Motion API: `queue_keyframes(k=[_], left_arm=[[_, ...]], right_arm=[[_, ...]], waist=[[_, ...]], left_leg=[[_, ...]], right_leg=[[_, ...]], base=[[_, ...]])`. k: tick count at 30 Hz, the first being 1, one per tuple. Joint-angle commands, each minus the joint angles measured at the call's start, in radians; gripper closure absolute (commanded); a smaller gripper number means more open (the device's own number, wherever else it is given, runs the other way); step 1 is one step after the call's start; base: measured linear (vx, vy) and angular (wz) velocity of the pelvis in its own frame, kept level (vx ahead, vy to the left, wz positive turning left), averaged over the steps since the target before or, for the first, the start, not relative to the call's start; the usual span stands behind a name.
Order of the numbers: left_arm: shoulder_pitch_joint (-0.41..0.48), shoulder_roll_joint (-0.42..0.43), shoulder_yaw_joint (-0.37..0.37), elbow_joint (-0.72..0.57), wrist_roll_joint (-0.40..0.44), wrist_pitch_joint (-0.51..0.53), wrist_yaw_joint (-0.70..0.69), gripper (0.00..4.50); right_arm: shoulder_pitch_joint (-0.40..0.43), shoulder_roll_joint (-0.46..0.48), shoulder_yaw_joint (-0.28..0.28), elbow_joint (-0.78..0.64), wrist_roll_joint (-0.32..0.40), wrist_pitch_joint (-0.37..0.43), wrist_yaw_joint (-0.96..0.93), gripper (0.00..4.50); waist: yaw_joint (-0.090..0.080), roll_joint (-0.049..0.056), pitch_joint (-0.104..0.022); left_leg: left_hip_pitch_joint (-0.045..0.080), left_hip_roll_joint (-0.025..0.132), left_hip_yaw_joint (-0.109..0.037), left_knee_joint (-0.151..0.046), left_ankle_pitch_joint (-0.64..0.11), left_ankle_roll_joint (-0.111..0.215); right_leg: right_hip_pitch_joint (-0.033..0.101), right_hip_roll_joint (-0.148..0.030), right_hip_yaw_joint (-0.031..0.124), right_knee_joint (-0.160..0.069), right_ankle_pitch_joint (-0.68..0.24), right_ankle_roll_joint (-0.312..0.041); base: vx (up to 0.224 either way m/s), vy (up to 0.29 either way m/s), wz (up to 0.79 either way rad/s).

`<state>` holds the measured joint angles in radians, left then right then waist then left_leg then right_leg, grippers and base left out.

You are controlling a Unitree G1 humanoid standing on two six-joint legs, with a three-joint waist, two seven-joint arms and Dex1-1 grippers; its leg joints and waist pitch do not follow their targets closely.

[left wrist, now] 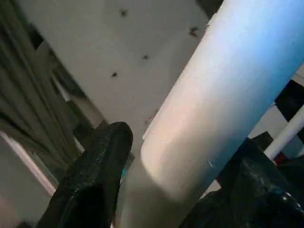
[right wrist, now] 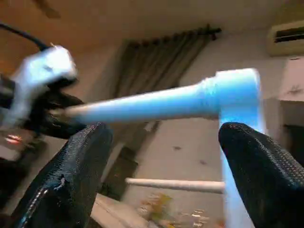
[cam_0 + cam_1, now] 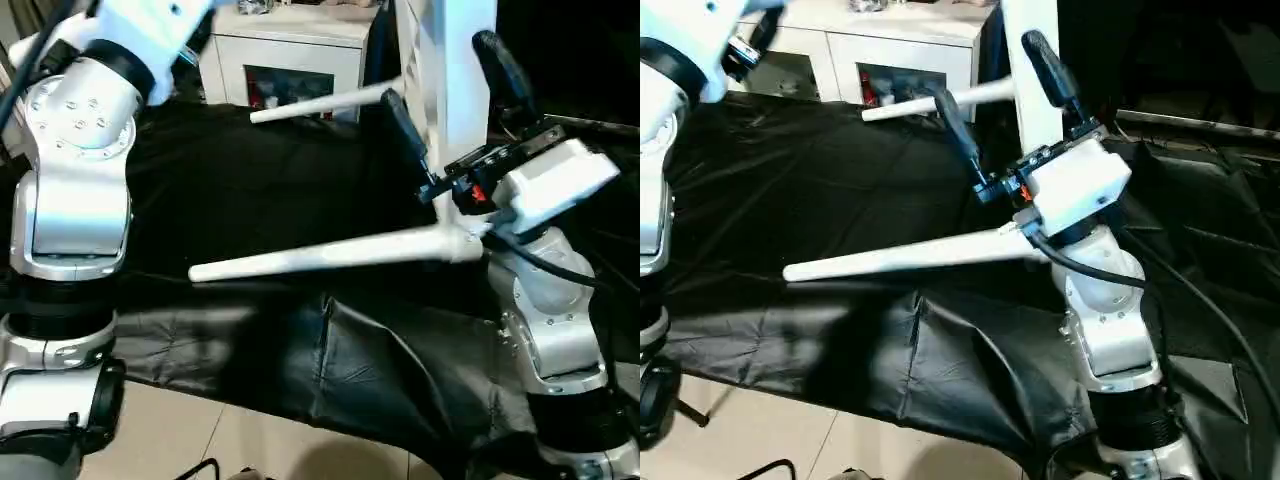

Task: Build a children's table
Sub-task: Flip table

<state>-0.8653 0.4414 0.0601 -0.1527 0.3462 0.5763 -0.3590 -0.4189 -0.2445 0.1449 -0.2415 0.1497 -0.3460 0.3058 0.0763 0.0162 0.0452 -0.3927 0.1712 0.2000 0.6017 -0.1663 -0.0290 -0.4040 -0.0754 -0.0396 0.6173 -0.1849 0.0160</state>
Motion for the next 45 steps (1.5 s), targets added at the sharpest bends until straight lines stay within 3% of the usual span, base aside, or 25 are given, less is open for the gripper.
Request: queue_keyframes(k=[1, 5, 6, 7, 9, 10, 11, 12, 16, 20, 22, 24, 26, 29, 31, 32, 34, 36, 37, 41, 45], left_arm=[[-0.008, -0.045, 0.101, 0.040, -0.075, 0.090, 0.067, 1.80], [-0.009, -0.051, 0.109, 0.037, -0.073, 0.078, 0.082, 1.80], [-0.009, -0.062, 0.122, 0.036, -0.083, 0.073, 0.094, 1.80], [-0.010, -0.074, 0.140, 0.035, -0.095, 0.053, 0.116, 1.80], [-0.011, -0.078, 0.148, 0.036, -0.106, 0.046, 0.117, 1.80], [-0.012, -0.080, 0.153, 0.037, -0.110, 0.041, 0.115, 1.80], [-0.014, -0.077, 0.153, 0.039, -0.114, 0.039, 0.107, 1.80], [-0.013, -0.075, 0.153, 0.040, -0.115, 0.040, 0.099, 1.80], [-0.011, -0.072, 0.160, 0.040, -0.126, 0.041, 0.097, 1.81], [-0.008, -0.070, 0.161, 0.037, -0.133, 0.039, 0.097, 1.81], [-0.008, -0.071, 0.162, 0.036, -0.133, 0.039, 0.097, 1.81], [-0.007, -0.067, 0.160, 0.034, -0.133, 0.040, 0.092, 1.81], [-0.006, -0.059, 0.154, 0.032, -0.131, 0.039, 0.087, 1.81], [-0.009, -0.058, 0.146, 0.027, -0.130, 0.044, 0.086, 1.81], [-0.012, -0.059, 0.142, 0.026, -0.129, 0.047, 0.086, 1.81], [-0.017, -0.061, 0.141, 0.025, -0.130, 0.052, 0.089, 1.81], [-0.018, -0.057, 0.140, 0.022, -0.128, 0.054, 0.087, 1.81], [-0.014, -0.058, 0.144, 0.020, -0.133, 0.059, 0.092, 1.81], [-0.012, -0.057, 0.144, 0.021, -0.134, 0.060, 0.092, 1.81], [-0.010, -0.056, 0.144, 0.017, -0.138, 0.062, 0.093, 1.82], [-0.008, -0.056, 0.147, 0.017, -0.137, 0.067, 0.099, 1.82]], right_arm=[[0.028, -0.004, 0.045, -0.024, 0.064, 0.104, 0.072, 0.52], [0.060, -0.016, 0.077, -0.004, 0.041, 0.159, 0.097, 0.52], [0.114, -0.029, 0.100, 0.018, 0.082, 0.279, 0.123, 0.52], [0.186, -0.047, 0.122, 0.050, 0.139, 0.449, 0.140, 0.35], [0.216, -0.053, 0.117, 0.069, 0.177, 0.538, 0.132, 0.19], [0.229, -0.056, 0.110, 0.077, 0.198, 0.587, 0.123, 0.19], [0.243, -0.049, 0.083, 0.093, 0.211, 0.646, 0.088, 0.19], [0.252, -0.041, 0.065, 0.103, 0.216, 0.680, 0.066, 0.13], [0.276, -0.002, 0.000, 0.125, 0.303, 0.743, 0.045, 0.00], [0.241, 0.059, -0.047, 0.180, 0.332, 0.706, 0.021, 0.00], [0.199, 0.131, -0.096, 0.218, 0.432, 0.648, 0.070, 0.00], [0.167, 0.169, -0.123, 0.248, 0.483, 0.648, 0.105, 0.00], [0.132, 0.175, -0.119, 0.295, 0.451, 0.640, 0.119, 0.00], [0.062, 0.194, -0.135, 0.404, 0.391, 0.601, 0.069, 0.00], [0.028, 0.209, -0.160, 0.458, 0.388, 0.592, 0.036, 0.00], [-0.021, 0.219, -0.187, 0.541, 0.375, 0.557, 0.010, 0.00], [-0.048, 0.228, -0.207, 0.574, 0.394, 0.542, 0.019, 0.00], [-0.094, 0.233, -0.236, 0.649, 0.398, 0.543, -0.024, 0.00], [-0.110, 0.229, -0.233, 0.679, 0.390, 0.544, -0.022, 0.00], [-0.135, 0.243, -0.248, 0.715, 0.387, 0.511, 0.001, 0.00], [-0.139, 0.246, -0.260, 0.731, 0.374, 0.486, 0.029, 0.36]], waist=[[-0.003, -0.016, -0.054], [-0.002, -0.018, -0.057], [-0.002, -0.024, -0.056], [0.003, -0.019, -0.052], [0.011, -0.023, -0.058], [0.011, -0.023, -0.061], [0.011, -0.030, -0.062], [0.013, -0.027, -0.063], [0.014, -0.026, -0.059], [0.013, -0.027, -0.057], [0.013, -0.026, -0.058], [0.012, -0.024, -0.057], [0.011, -0.017, -0.057], [0.010, -0.016, -0.057], [0.003, -0.022, -0.053], [-0.003, -0.022, -0.052], [0.000, -0.022, -0.049], [-0.001, -0.025, -0.050], [0.000, -0.022, -0.051], [0.005, -0.023, -0.055], [0.009, -0.025, -0.058]], left_leg=[[0.025, 0.046, -0.038, -0.076, -0.326, 0.001], [0.022, 0.046, -0.037, -0.076, -0.310, 0.000], [0.021, 0.046, -0.036, -0.076, -0.307, 0.003], [0.024, 0.046, -0.037, -0.077, -0.310, 0.010], [0.024, 0.048, -0.038, -0.076, -0.299, 0.009], [0.023, 0.047, -0.038, -0.074, -0.286, 0.008], [0.017, 0.047, -0.036, -0.073, -0.253, 0.012], [0.015, 0.048, -0.036, -0.072, -0.227, 0.014], [0.019, 0.050, -0.034, -0.073, -0.244, 0.010], [0.019, 0.051, -0.037, -0.078, -0.268, -0.008], [0.022, 0.052, -0.036, -0.077, -0.279, -0.010], [0.020, 0.052, -0.039, -0.080, -0.292, -0.009], [0.019, 0.052, -0.040, -0.082, -0.279, -0.020], [0.020, 0.052, -0.039, -0.082, -0.280, -0.027], [0.015, 0.049, -0.040, -0.085, -0.303, -0.033], [0.021, 0.048, -0.043, -0.084, -0.349, -0.052], [0.030, 0.048, -0.042, -0.079, -0.376, -0.051], [0.030, 0.048, -0.042, -0.080, -0.371, -0.051], [0.027, 0.049, -0.043, -0.082, -0.368, -0.053], [0.025, 0.050, -0.040, -0.082, -0.347, -0.048], [0.021, 0.051, -0.035, -0.079, -0.288, -0.031]], right_leg=[[0.024, -0.056, 0.035, -0.089, -0.364, -0.101], [0.025, -0.059, 0.035, -0.090, -0.352, -0.113], [0.025, -0.057, 0.035, -0.090, -0.347, -0.114], [0.026, -0.057, 0.036, -0.093, -0.352, -0.121], [0.030, -0.060, 0.035, -0.091, -0.328, -0.133], [0.030, -0.061, 0.035, -0.090, -0.308, -0.139], [0.033, -0.060, 0.034, -0.085, -0.264, -0.148], [0.032, -0.061, 0.034, -0.081, -0.234, -0.153], [0.027, -0.065, 0.034, -0.085, -0.263, -0.145], [0.024, -0.066, 0.033, -0.086, -0.287, -0.144], [0.023, -0.068, 0.034, -0.085, -0.284, -0.146], [0.025, -0.070, 0.033, -0.087, -0.296, -0.145], [0.024, -0.065, 0.032, -0.083, -0.266, -0.155], [0.025, -0.067, 0.032, -0.080, -0.255, -0.165], [0.026, -0.069, 0.031, -0.084, -0.301, -0.165], [0.021, -0.075, 0.029, -0.093, -0.408, -0.147], [0.010, -0.074, 0.030, -0.104, -0.460, -0.116], [0.010, -0.071, 0.029, -0.102, -0.450, -0.111], [0.012, -0.070, 0.027, -0.099, -0.438, -0.114], [0.014, -0.070, 0.030, -0.094, -0.382, -0.123], [0.018, -0.069, 0.032, -0.084, -0.304, -0.148]], base=[[0.000, 0.000, 0.00], [0.000, 0.000, 0.00], [0.000, 0.000, 0.00], [0.000, 0.000, 0.00], [0.000, 0.000, 0.00], [0.000, 0.000, 0.00], [0.000, 0.000, 0.00], [0.000, 0.000, 0.00], [0.000, 0.000, 0.00], [0.000, 0.000, 0.00], [0.000, 0.000, 0.00], [0.000, 0.000, 0.00], [0.000, 0.000, 0.00], [0.000, 0.000, 0.00], [-0.029, 0.000, -0.04], [-0.057, 0.000, -0.08], [-0.060, -0.003, -0.02], [-0.025, -0.002, 0.00], [0.000, 0.000, 0.00], [0.000, 0.000, 0.00], [0.000, 0.000, 0.00]])
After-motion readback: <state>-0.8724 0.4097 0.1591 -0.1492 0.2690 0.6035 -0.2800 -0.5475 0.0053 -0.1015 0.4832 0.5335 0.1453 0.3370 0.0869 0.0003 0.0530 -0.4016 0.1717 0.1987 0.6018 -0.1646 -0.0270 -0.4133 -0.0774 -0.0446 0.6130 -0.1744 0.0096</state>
